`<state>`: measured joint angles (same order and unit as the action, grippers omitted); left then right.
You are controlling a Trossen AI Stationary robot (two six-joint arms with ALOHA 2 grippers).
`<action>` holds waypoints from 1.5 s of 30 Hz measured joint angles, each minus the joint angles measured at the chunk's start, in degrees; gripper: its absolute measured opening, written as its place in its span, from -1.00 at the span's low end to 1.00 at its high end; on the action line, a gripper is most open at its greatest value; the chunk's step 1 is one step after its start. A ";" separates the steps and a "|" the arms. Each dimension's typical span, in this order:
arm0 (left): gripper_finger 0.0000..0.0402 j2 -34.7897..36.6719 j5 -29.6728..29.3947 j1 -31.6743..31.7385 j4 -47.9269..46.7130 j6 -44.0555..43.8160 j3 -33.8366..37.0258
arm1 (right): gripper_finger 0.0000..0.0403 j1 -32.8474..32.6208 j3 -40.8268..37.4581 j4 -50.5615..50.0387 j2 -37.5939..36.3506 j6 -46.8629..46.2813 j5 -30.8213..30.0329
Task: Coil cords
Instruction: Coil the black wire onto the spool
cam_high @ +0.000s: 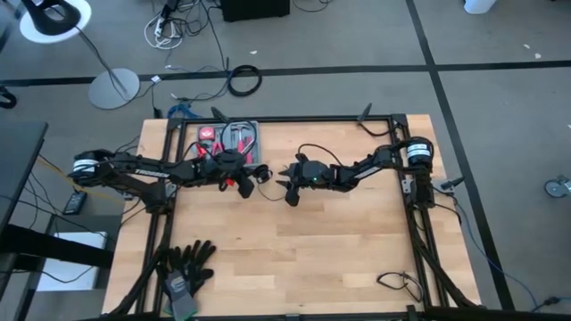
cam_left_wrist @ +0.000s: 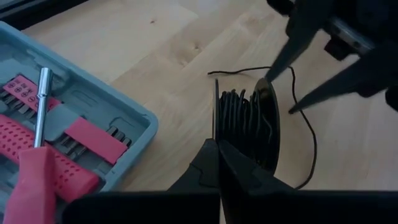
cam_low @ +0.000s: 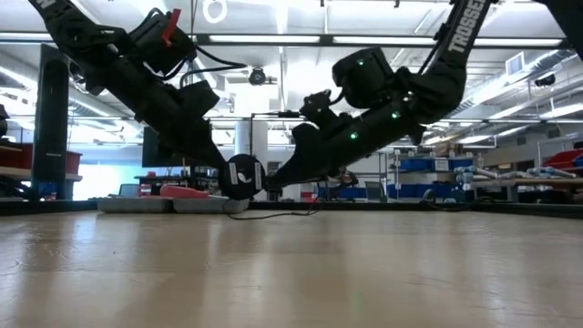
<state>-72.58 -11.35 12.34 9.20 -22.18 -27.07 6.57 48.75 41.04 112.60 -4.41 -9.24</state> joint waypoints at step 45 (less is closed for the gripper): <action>-1.00 -0.06 9.73 0.09 3.02 11.69 0.00 | -0.99 4.70 7.41 -10.52 -0.35 11.89 22.61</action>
<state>-72.64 -1.62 12.43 12.22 -10.49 -27.07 11.27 56.16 30.52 112.25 7.48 13.37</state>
